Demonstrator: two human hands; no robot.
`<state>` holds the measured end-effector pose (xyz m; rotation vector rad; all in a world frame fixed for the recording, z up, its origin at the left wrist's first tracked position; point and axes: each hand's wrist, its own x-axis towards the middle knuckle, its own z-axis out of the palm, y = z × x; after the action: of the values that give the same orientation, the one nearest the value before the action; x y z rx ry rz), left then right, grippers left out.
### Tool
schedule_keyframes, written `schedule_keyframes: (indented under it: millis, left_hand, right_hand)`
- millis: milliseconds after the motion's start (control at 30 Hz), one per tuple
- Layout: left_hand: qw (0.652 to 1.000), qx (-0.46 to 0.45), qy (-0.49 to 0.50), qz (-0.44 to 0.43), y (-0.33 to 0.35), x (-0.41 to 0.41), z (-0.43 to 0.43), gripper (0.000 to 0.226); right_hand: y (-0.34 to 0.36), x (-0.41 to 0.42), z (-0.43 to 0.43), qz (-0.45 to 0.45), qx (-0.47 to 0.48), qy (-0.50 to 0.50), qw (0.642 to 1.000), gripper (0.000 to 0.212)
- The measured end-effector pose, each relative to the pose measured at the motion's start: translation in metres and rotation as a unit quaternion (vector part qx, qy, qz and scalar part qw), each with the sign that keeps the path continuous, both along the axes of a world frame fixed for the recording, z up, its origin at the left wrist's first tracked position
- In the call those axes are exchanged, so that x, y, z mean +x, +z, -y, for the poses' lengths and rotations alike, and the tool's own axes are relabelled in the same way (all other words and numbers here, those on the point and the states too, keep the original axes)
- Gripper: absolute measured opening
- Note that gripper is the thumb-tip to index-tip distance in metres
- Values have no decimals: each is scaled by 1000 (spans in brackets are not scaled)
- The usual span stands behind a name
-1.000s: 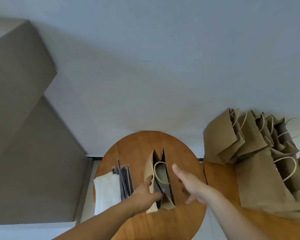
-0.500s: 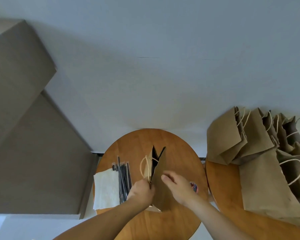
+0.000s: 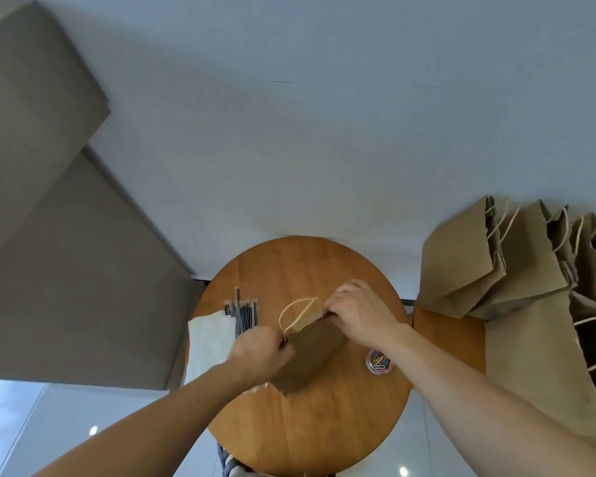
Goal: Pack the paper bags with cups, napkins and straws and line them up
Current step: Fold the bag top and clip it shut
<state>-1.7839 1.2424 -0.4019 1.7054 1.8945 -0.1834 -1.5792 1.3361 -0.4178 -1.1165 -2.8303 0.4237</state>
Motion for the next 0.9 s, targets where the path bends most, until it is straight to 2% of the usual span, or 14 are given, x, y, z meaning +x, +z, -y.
schedule_keyframes:
  millis: [100,233,300,400,433,500,567,633,733,833,900]
  left_hand:
    - [998,43,33,-27,-1,13,0,34]
    - [993,88,52,-61,-11,25,3,38]
    - [991,99,74,-57,-18,23,6,37]
    - [988,108,103,-31,-25,20,10,37]
    - [988,108,108,-23,-25,20,10,37]
    - [987,111,112,-7,-26,20,10,34]
    - [987,122,107,10,-26,20,9,31]
    - [987,126,103,19,-26,19,7,29]
    - [988,113,104,15,-27,18,2,30]
    - [989,85,120,10,-27,18,-1,44]
    - [988,80,132,24,-27,18,-1,44]
  right_hand:
    - [-1,3,-4,-13,-3,-5,1000,18]
    - [-4,11,-9,-35,-45,-7,998,20]
    - [-9,21,-11,-100,-63,-69,991,27]
    - [-27,51,-10,-181,-54,-228,955,27]
    - [-38,64,-8,-162,-56,-265,949,24]
    - [-64,84,1,-47,-109,-298,947,19]
    - [-89,97,13,78,-181,-286,938,21]
    - [-111,102,21,150,-212,-257,931,24]
    - [-135,100,22,192,-214,-239,927,26]
    - [-153,98,20,206,-209,-255,921,25]
    - [-162,95,19,214,-217,-263,915,25]
